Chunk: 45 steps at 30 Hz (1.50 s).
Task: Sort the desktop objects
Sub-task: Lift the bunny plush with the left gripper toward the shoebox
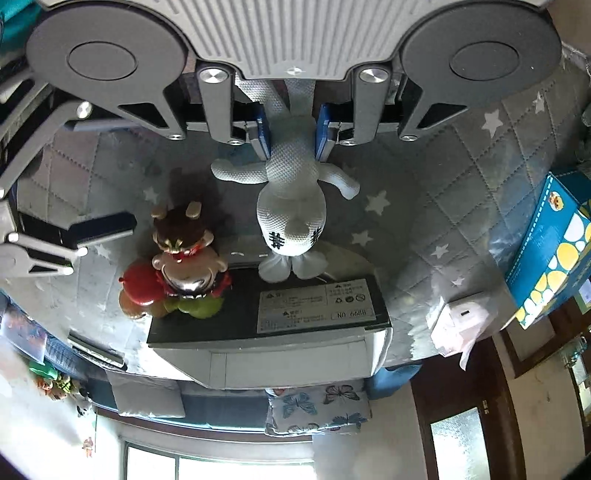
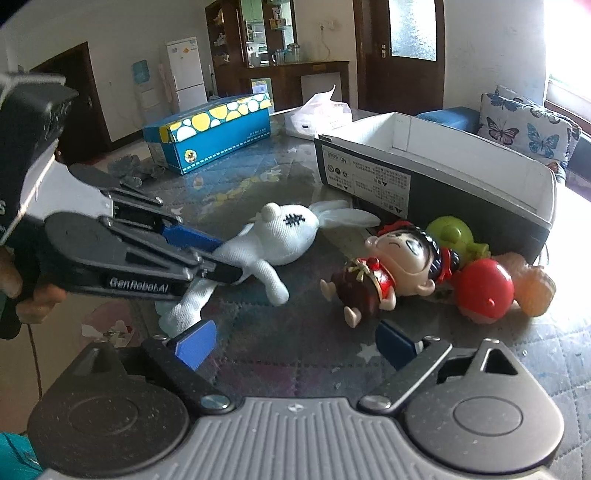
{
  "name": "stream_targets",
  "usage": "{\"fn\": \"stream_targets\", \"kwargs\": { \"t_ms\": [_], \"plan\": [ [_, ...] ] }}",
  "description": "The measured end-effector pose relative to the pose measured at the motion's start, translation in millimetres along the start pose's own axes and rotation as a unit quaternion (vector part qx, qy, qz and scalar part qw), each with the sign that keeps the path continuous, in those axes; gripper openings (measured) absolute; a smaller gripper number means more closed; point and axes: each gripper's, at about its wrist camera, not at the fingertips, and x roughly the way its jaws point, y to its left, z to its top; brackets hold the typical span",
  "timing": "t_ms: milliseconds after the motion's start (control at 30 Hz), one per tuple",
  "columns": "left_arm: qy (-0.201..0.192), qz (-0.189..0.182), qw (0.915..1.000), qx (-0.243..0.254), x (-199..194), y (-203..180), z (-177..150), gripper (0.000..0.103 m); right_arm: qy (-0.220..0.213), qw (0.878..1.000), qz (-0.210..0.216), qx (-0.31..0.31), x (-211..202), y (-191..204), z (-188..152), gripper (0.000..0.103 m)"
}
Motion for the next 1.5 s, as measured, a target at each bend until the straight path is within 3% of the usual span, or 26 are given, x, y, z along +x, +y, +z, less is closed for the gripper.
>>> {"fn": "stream_targets", "kwargs": {
  "t_ms": [100,167,333,533,700,933,1100,1333,1500],
  "plan": [
    [-0.003,-0.005,1.0000,-0.008,2,4,-2,0.032,-0.001,1.000,0.002,0.004,2,15,8,0.093],
    [-0.007,-0.008,0.9999,-0.003,3,5,-2,0.031,-0.001,1.000,0.004,0.007,4,1,11,0.092],
    [-0.021,-0.015,0.9983,0.052,0,0,-6,0.027,-0.006,1.000,0.011,0.022,3,-38,19,0.088],
    [-0.033,-0.024,0.9933,0.109,-2,-3,-12,0.026,-0.011,1.000,0.011,0.026,15,-40,52,0.082],
    [-0.038,-0.035,0.9907,0.126,-3,-1,-16,0.026,-0.008,1.000,0.013,0.012,33,-45,71,0.080],
    [-0.043,-0.050,0.9877,0.142,-5,6,-20,0.026,0.001,1.000,0.027,-0.005,37,2,79,0.074],
    [-0.047,-0.050,0.9869,0.146,-7,9,-24,0.030,0.023,0.999,0.031,0.000,30,40,67,0.064],
    [-0.043,-0.053,0.9912,0.113,-9,16,-24,0.031,0.030,0.999,0.042,0.010,3,99,42,0.052],
    [-0.041,-0.053,0.9934,0.093,-9,19,-22,0.027,0.028,0.999,0.040,0.020,3,105,39,0.048]
  ]
}}
